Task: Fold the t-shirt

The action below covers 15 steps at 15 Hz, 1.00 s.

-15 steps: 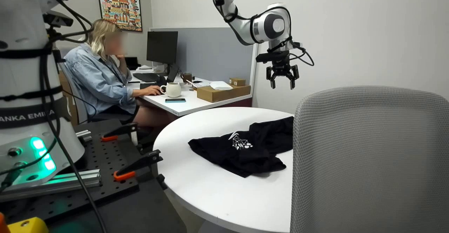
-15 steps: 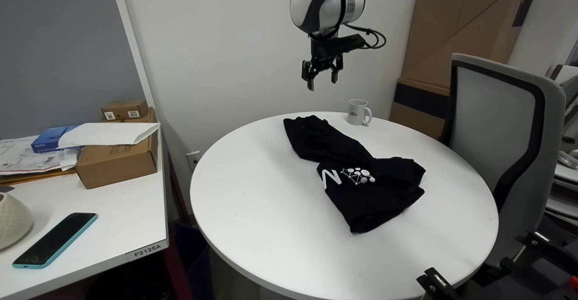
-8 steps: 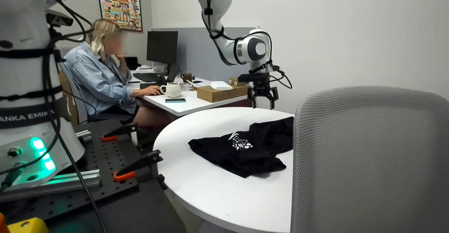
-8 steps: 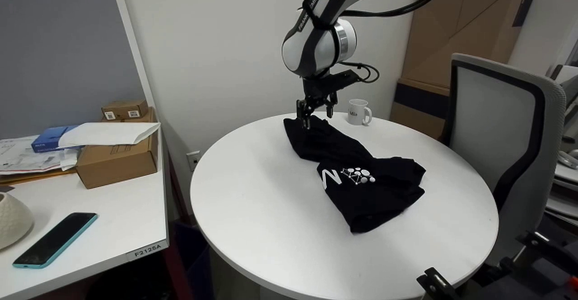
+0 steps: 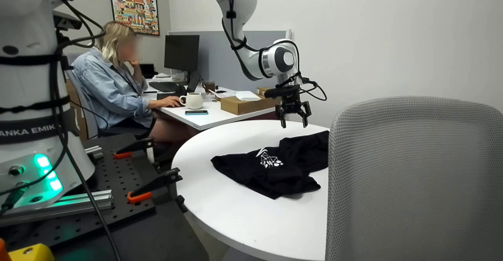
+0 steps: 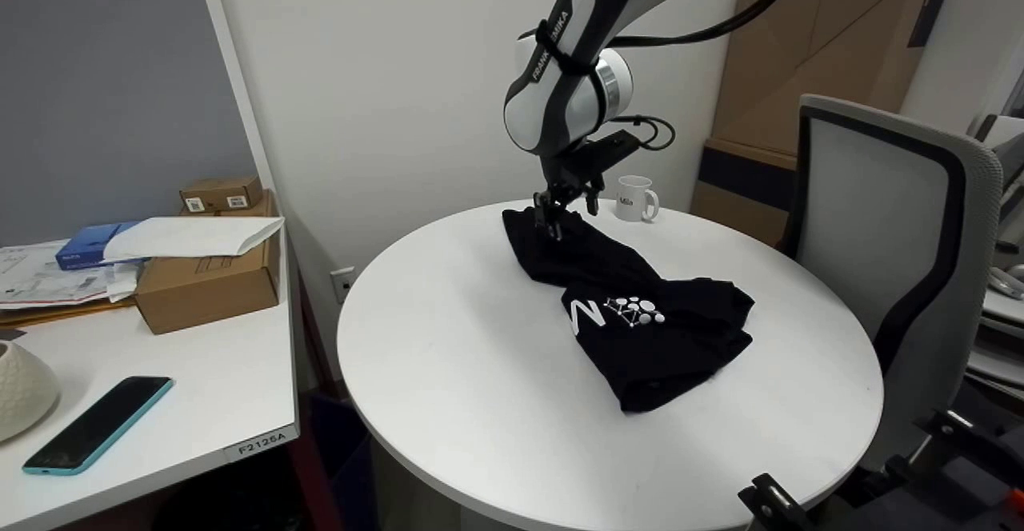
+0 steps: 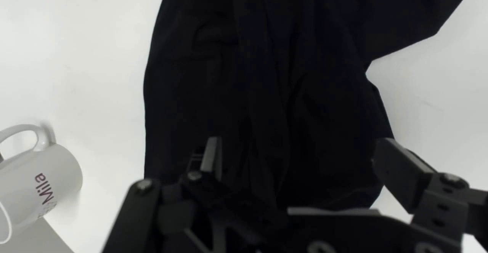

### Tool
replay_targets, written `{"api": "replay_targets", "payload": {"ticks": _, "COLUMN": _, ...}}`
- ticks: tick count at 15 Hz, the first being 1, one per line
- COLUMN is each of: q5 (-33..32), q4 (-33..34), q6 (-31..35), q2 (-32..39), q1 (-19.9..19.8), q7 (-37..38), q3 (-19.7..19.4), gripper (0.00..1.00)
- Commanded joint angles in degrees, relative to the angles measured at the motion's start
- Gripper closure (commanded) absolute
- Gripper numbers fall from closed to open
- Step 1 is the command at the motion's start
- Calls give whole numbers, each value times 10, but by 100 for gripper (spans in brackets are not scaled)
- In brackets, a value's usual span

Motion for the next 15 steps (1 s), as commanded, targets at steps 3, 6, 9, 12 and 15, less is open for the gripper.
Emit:
{"api": "replay_targets", "payload": {"ticks": 3, "q5": 7, "q4": 35, "q6": -12, "q2": 20, "q1": -13, "q7": 2, "q3": 6, "gripper": 0}}
{"api": "replay_targets", "payload": {"ticks": 6, "q5": 8, "q4": 61, "q6": -16, "q2": 38, "q1": -19, "q7": -4, "q3": 8, "gripper": 0}}
{"api": "replay_targets", "payload": {"ticks": 9, "q5": 11, "q4": 94, "q6": -22, "q2": 63, "q1": -23, "q7": -6, "q3": 11, "gripper": 0}}
{"api": "replay_targets", "payload": {"ticks": 12, "q5": 13, "q4": 131, "q6": -30, "q2": 89, "q1": -25, "q7": -8, "q3": 12, "gripper": 0}}
{"api": "replay_targets", "payload": {"ticks": 15, "q5": 16, "q4": 164, "q6": -43, "q2": 114, "q1": -27, "q7": -10, "q3": 13, "gripper": 0}}
